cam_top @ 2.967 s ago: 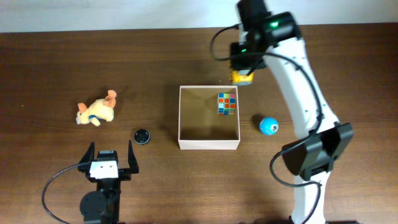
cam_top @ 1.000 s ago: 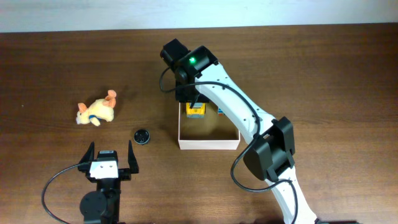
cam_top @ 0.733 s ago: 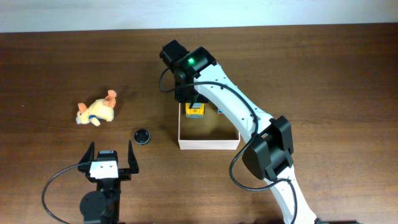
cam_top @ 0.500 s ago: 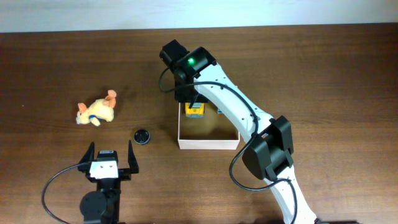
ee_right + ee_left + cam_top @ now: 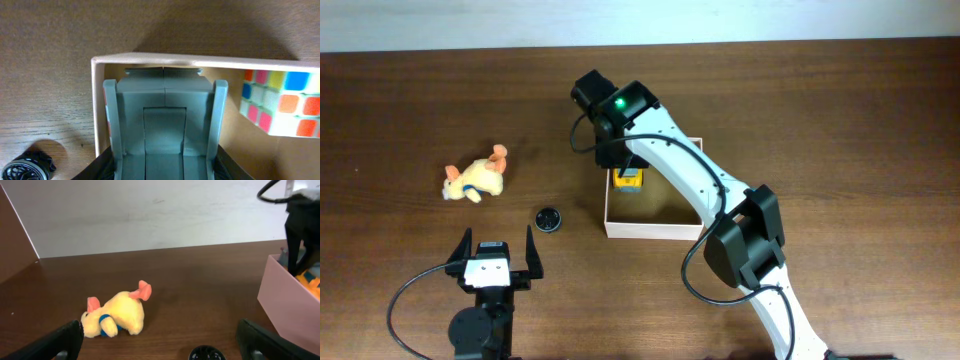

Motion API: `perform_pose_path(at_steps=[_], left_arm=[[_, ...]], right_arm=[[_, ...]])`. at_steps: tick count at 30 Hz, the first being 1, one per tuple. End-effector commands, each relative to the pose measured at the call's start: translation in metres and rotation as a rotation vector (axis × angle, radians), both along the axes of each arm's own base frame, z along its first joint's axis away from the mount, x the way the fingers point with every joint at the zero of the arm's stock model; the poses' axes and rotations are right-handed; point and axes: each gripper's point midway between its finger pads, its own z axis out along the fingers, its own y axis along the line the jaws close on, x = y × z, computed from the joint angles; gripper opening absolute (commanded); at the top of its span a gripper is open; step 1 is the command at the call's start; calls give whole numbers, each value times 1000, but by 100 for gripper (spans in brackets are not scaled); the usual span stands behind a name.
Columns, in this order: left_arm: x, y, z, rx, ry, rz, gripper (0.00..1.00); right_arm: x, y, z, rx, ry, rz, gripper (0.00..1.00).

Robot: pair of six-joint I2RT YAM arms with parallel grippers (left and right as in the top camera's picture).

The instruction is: Pack container

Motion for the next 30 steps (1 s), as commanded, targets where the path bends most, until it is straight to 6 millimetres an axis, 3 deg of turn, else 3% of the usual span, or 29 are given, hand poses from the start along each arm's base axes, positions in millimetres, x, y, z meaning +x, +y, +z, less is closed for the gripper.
perform_pose_path(at_steps=[1,5,9,21,25,28,30], left_arm=[[0,1,-1,19,2,2,99],[0,1,-1,19,2,2,99],[0,1,-1,19,2,2,99],[0,1,-1,19,2,2,99],[0,1,-1,19,2,2,99],[0,1,-1,19,2,2,99],[0,1,-1,19,2,2,99]], right_arm=[[-2,6,0,6,-5,1,42],[-2,6,0,6,-5,1,48],[-2,6,0,5,-5,1,66],[-1,4,1,-4,-10,10,69],[-1,5,13,8,-30,26,57],[-1,1,24,5,-48,28,34],[-2,-6,27,-7,-42,20,29]])
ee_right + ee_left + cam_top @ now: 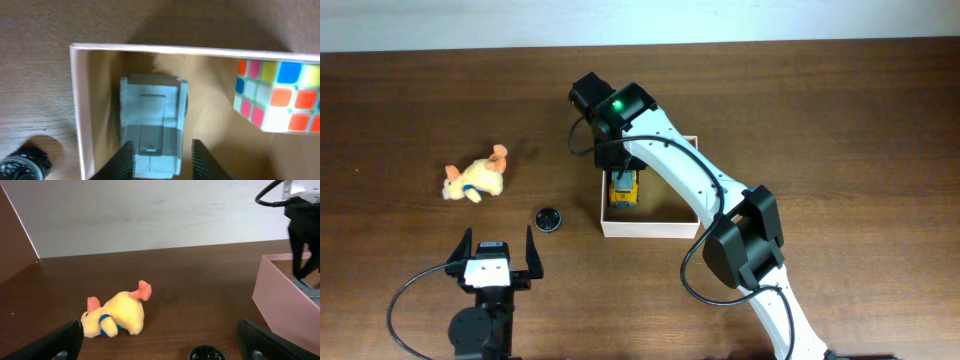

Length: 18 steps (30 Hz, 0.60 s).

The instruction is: Pack container

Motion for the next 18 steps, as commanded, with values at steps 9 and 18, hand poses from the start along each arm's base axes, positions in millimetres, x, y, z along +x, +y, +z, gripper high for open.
perform_pose_path(at_steps=[9,18], left_arm=[[0,1,-1,19,2,2,99],[0,1,-1,19,2,2,99]], right_arm=[[-8,-52,25,-131,26,-35,27],[-15,-52,22,-134,67,21,27]])
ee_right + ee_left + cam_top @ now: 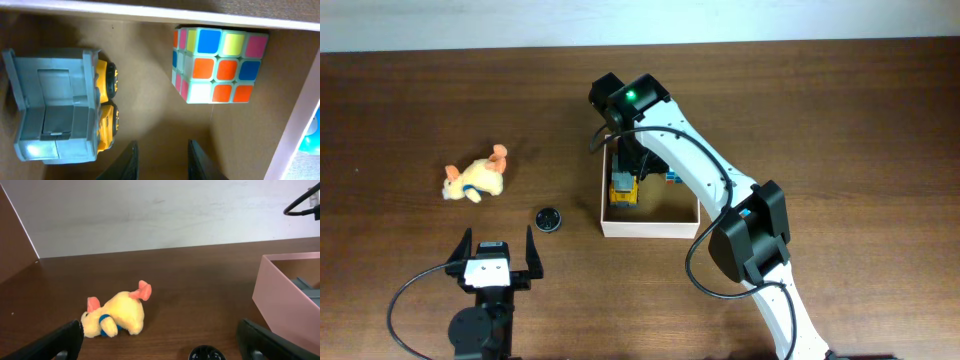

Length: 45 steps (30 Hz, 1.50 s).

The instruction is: Pack container

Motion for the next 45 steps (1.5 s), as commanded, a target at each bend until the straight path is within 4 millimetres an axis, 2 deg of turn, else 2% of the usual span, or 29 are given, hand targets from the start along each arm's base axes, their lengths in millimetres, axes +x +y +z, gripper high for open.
perform_pose_path(at_steps=[1,10,21,26,35,37,45], left_arm=[[0,1,-1,19,2,2,99],[0,1,-1,19,2,2,99],[0,1,-1,19,2,2,99],[0,1,-1,19,2,2,99],[0,1,-1,19,2,2,99],[0,1,-1,19,2,2,99],[0,1,-1,19,2,2,99]], right_arm=[[0,2,23,22,-42,28,27],[-10,5,9,35,11,31,27],[-10,32,-10,108,1,81,28],[-11,36,-18,122,6,84,28],[-8,36,-19,118,-4,82,28],[-6,31,-20,90,-19,82,33],[-9,13,-38,25,4,69,33]])
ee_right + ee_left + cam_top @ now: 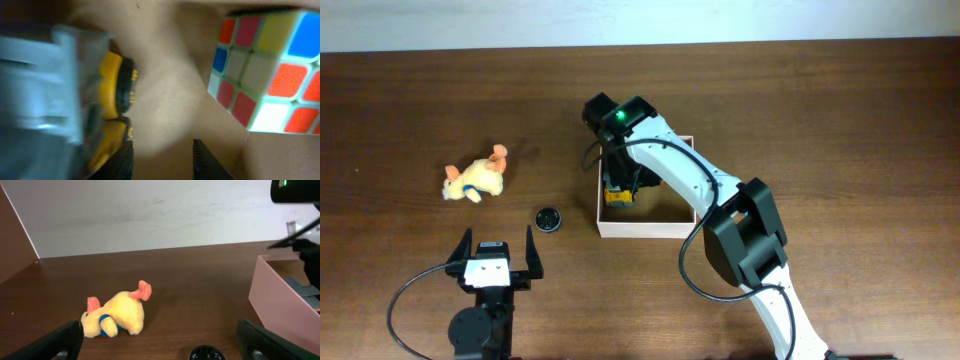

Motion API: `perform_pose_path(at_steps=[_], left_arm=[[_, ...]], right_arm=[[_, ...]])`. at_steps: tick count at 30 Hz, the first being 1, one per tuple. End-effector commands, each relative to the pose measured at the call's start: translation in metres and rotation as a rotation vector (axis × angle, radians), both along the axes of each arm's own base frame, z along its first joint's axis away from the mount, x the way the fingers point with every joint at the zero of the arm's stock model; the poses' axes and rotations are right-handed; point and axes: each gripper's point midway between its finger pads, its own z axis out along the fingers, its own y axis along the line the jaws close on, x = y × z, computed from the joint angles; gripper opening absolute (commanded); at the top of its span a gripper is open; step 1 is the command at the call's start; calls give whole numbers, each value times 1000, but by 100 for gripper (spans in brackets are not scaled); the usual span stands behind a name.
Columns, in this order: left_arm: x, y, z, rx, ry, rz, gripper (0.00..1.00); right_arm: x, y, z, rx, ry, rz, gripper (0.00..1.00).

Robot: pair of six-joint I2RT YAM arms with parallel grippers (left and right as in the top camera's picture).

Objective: Pack container
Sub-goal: 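Open the right gripper to release the dump truck in the box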

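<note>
The pink-white box (665,228) stands mid-table. In it lie a grey and yellow toy truck (65,95), blurred, at the left end, and a colour cube (265,70). My right gripper (162,152) is open, low inside the box, over bare floor between truck and cube; its left finger (125,162) is right beside the truck's yellow side. A yellow plush animal (475,180) and a small black round piece (549,219) lie on the table left of the box. My left gripper (500,248) rests open at the front, holding nothing.
The left wrist view shows the plush (117,317), the black piece (207,354) at the bottom edge, the box wall (280,312) at right and a pale wall behind. The right arm (710,190) stretches over the box.
My right gripper, still open, has come down closer to the box floor beside the truck. The box sits slightly further left. The left arm, plush and black piece are unchanged.
My right gripper first held the truck over the box's left end. Then the truck lay in the box and the gripper stood open above it. Then the open gripper was higher over truck and cube, and now it is low between them.
</note>
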Motion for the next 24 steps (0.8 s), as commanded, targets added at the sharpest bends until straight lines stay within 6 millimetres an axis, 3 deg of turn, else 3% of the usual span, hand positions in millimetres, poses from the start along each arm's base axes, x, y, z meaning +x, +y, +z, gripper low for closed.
perform_pose_path(at_steps=[1,20,24], left_arm=[[0,1,-1,19,2,2,99],[0,1,-1,19,2,2,99],[0,1,-1,19,2,2,99]], right_arm=[[2,-8,9,-11,-31,-10,33],[15,-1,1,27,-68,39,33],[16,-4,1,12,-77,50,42]])
